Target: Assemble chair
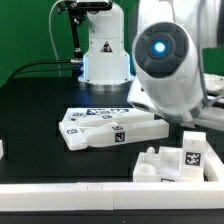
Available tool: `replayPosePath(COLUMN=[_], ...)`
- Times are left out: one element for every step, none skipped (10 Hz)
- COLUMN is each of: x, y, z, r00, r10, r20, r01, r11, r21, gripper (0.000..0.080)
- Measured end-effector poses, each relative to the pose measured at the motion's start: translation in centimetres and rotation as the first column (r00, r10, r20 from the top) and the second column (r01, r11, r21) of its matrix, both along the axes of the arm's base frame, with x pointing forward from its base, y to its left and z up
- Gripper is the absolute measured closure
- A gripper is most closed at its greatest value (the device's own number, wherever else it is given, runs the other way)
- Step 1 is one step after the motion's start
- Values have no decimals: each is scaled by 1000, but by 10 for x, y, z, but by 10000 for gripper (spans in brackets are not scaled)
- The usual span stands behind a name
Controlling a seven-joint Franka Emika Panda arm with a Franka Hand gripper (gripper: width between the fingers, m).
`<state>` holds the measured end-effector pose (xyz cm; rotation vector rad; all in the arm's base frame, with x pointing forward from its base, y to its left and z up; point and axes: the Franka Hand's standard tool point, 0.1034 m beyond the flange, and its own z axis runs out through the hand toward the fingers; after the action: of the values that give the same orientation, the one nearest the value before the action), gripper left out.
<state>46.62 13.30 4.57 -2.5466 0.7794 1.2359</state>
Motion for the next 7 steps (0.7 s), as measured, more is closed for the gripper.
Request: replayPosePath(x=[12,33,42,53,62,62,58], y=[-14,-30,-42,-49,-46,-41,-38], z=[20,44,61,69,68,67,68], r00=[1000,998,995,986,964,937,927], r10=[-15,-19,-19,-11,-10,-2,5], r20=[0,62,102,164,265,349,375], r01=[15,19,20,18,31,43,44], r11=[1000,1000,1000,999,997,993,992], r21=[15,1,-7,-39,-76,-110,-122], gripper=[517,517,515,515,515,515,515])
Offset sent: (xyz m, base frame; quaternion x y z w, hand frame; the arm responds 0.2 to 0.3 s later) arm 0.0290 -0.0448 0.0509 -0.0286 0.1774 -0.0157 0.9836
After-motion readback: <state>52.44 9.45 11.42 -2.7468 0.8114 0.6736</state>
